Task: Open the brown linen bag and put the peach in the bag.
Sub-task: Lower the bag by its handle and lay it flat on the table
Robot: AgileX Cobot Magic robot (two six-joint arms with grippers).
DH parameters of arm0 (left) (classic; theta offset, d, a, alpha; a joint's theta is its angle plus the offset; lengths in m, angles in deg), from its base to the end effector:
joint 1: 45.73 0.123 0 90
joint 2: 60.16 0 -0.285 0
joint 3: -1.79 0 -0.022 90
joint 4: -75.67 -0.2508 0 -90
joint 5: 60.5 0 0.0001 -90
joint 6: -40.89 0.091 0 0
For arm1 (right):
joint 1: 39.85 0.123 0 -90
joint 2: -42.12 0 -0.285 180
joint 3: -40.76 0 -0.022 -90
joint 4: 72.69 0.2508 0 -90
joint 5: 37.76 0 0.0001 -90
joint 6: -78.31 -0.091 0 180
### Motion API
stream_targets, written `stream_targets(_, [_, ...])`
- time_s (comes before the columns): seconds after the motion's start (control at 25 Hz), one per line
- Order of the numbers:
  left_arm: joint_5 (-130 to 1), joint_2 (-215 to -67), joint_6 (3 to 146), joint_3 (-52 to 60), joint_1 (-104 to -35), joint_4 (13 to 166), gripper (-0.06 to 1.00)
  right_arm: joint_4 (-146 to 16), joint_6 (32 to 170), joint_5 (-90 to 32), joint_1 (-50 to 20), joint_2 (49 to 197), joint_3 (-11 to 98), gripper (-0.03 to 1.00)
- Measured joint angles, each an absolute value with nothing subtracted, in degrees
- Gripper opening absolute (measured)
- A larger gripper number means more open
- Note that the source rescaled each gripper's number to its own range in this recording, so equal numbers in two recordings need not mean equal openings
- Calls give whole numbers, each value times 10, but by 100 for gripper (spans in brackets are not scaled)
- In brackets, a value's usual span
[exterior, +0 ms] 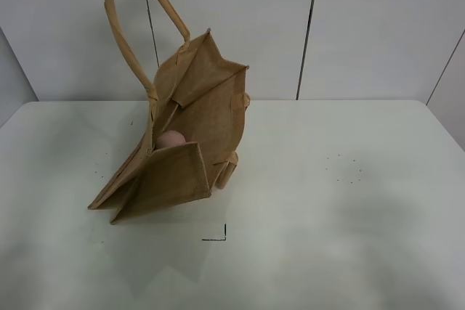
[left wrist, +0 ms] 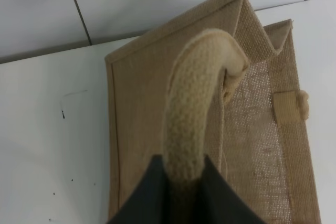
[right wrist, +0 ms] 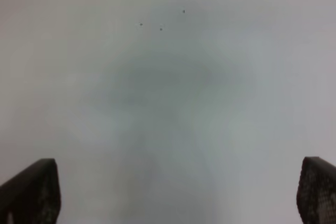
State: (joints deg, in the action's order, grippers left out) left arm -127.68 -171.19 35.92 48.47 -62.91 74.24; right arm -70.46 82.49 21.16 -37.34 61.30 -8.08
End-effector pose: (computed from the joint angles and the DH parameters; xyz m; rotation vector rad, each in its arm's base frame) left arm 0.3702 -0.1123 0.4570 0.2439 2.2881 -0.1681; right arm 0.0276 0.0042 0.2762 -0.1254 2.2114 0.0319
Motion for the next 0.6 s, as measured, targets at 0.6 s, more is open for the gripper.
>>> stream_targets(0.6, [-1277, -1712, 358, 485, -629, 743, 0, -713, 818, 212, -382, 498, -83, 100])
